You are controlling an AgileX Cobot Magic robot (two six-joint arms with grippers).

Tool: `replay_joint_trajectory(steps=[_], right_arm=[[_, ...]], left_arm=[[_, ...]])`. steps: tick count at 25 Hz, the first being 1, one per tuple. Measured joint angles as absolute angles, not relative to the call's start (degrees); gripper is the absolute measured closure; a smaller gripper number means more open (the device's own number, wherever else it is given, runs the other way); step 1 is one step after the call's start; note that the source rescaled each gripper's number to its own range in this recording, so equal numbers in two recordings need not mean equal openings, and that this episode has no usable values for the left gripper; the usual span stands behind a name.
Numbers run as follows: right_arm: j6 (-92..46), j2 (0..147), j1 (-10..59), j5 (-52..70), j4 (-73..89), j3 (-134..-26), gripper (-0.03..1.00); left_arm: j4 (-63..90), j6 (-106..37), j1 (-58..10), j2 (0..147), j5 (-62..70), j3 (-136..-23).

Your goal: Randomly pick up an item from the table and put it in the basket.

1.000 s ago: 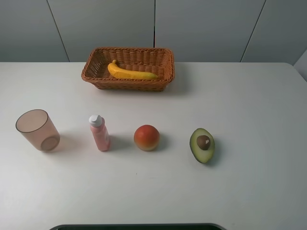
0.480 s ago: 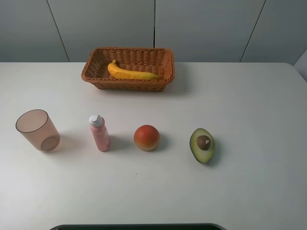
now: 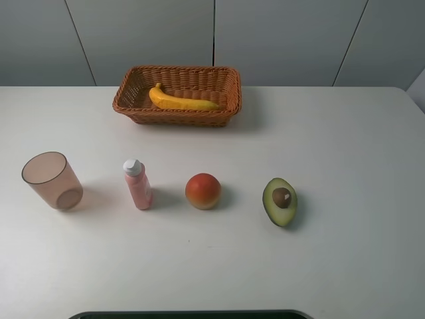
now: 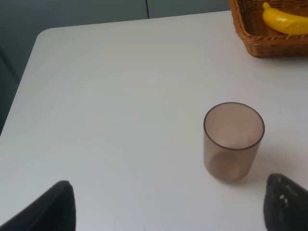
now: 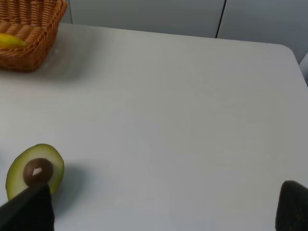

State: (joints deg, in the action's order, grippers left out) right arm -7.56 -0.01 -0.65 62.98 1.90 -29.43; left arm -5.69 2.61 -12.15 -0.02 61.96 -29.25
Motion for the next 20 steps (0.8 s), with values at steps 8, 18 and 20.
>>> replay_joint_trajectory(steps=[8, 18, 20], right_arm=[[-7.56, -0.01, -0.65, 62.86, 2.01, -29.43, -0.03], [-7.53, -0.01, -0.65, 62.86, 2.01, -29.43, -0.03], [-7.53, -0.01, -0.65, 62.86, 2.01, -29.43, -0.03]], left_arm=[[-5.69, 2.61, -12.15, -0.02, 61.96, -29.25], [-5.69, 2.61, -12.15, -0.02, 61.96, -29.25], [-5.69, 2.61, -12.15, -0.02, 61.96, -29.25]])
